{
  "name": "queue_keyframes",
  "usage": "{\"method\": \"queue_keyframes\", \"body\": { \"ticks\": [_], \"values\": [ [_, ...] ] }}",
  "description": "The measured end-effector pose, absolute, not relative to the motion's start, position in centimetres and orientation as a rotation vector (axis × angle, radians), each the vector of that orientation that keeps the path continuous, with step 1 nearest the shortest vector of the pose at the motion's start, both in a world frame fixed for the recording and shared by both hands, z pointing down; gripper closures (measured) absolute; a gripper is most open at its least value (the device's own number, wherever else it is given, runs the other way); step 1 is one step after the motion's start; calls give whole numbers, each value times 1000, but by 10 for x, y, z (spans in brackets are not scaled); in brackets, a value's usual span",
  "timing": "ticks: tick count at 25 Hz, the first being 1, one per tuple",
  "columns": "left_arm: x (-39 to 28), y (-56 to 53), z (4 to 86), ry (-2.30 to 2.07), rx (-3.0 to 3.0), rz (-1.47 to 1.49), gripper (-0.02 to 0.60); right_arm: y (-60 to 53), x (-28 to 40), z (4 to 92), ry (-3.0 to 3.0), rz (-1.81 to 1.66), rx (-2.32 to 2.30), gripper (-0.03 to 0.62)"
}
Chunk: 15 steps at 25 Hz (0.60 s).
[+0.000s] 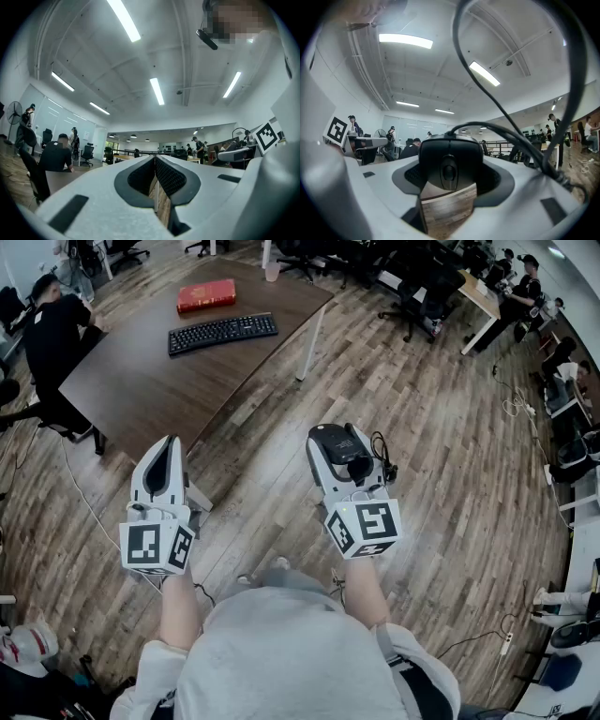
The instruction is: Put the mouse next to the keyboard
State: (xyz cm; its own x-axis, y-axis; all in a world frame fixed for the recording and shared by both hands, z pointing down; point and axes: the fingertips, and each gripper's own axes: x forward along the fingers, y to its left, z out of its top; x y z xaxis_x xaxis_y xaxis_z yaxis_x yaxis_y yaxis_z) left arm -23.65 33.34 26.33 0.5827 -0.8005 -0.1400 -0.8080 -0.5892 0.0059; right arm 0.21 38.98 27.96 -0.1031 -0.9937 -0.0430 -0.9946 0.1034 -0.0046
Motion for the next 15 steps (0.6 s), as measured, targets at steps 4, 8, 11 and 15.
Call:
{"method": "queue_keyframes", "body": {
  "ticks": [4, 8, 11, 15],
  "values": [
    [-232, 334, 264, 1394, -2745, 196, 571, 389, 6, 279, 2304, 46, -2079, 344],
    [-227, 333, 265, 1395, -2739, 199, 571, 387, 11, 280, 2306, 50, -2073, 344],
    [-223, 329, 265, 1401, -2733, 196, 571, 382, 16, 280, 2307, 55, -2068, 344],
    [-214, 328, 263, 1405, -2726, 196, 571, 379, 25, 279, 2312, 61, -2061, 344]
  ]
}}
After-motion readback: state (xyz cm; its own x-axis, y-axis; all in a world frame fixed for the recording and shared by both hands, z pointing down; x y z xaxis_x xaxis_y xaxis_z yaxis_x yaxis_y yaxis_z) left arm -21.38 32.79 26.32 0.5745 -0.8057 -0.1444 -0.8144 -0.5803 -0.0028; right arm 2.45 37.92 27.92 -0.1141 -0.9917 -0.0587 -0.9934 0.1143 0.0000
